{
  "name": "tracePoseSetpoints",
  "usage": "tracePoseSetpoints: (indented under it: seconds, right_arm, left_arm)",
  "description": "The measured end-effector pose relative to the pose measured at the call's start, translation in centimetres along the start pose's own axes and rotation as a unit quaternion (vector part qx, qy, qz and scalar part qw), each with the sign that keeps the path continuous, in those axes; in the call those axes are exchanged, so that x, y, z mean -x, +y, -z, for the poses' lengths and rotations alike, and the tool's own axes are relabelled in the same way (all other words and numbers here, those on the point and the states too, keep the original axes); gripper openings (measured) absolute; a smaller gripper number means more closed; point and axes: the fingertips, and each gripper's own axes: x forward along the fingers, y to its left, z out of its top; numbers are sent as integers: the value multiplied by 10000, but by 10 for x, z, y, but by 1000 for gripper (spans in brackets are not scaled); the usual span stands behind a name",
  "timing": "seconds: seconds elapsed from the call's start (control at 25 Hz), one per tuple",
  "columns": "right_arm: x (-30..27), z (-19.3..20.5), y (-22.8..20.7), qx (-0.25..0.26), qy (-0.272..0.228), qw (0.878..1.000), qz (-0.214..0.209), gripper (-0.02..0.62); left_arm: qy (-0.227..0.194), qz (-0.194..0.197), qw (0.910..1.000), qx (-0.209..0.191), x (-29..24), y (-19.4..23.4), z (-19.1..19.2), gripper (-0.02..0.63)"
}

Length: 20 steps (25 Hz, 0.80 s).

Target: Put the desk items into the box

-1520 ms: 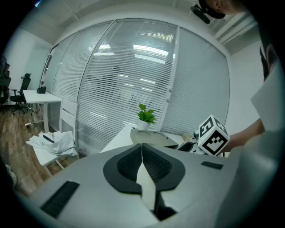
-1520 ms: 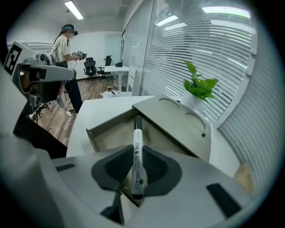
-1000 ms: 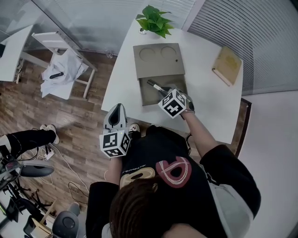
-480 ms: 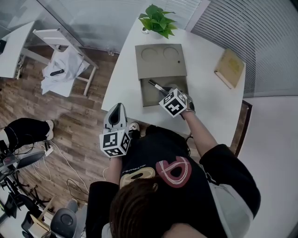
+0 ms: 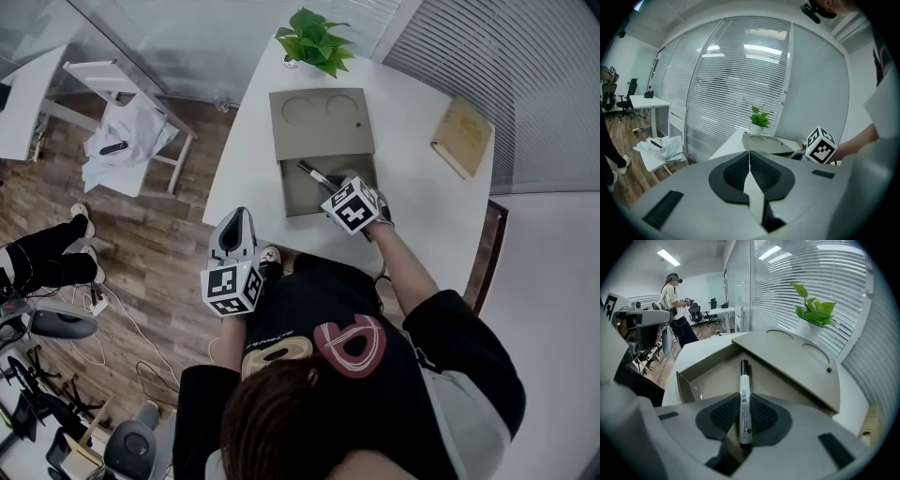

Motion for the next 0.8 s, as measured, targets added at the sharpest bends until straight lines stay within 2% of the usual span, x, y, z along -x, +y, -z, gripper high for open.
tracePoseSetpoints:
  seconds: [0.12,0.24,0.56,0.8]
  right_arm:
    - [1,0,-2,-125,-35,9999,-34,96]
    - [0,1,-2,-431,-105,9989,-165,172]
    - [15,-14,-1,-650,-541,9963,-139,201]
    - [33,-24,-2,-1073,-1029,9889,-31,223]
  left_arm:
    - [9,27,10000,-8,-1,-1,-1,20]
    - [22,39,10000,-21,0,-1,-1,20]
    - [3,138,9999,-70,-3,0,-5,20]
    - [-25,327,9994,-122,-7,-6,-9,20]
